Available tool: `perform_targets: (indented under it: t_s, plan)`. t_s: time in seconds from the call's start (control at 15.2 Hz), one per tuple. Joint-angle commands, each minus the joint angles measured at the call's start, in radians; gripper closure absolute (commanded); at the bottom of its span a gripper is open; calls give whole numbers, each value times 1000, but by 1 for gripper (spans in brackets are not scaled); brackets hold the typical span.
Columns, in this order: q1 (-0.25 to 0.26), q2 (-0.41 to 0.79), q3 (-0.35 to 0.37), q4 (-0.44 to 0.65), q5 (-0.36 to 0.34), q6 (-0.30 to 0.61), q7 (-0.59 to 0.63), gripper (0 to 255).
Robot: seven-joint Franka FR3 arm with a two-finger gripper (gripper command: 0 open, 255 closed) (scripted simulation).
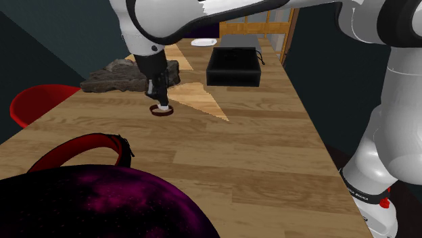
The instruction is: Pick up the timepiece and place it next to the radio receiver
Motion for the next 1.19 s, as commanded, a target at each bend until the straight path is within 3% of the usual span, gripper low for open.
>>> perform_targets:
  t_s: [0.0, 1.12]
  plan:
    - [1, 1, 0, 28, 1, -28, -5, 255]
    - [59, 96, 1, 404, -34, -310, -27, 255]
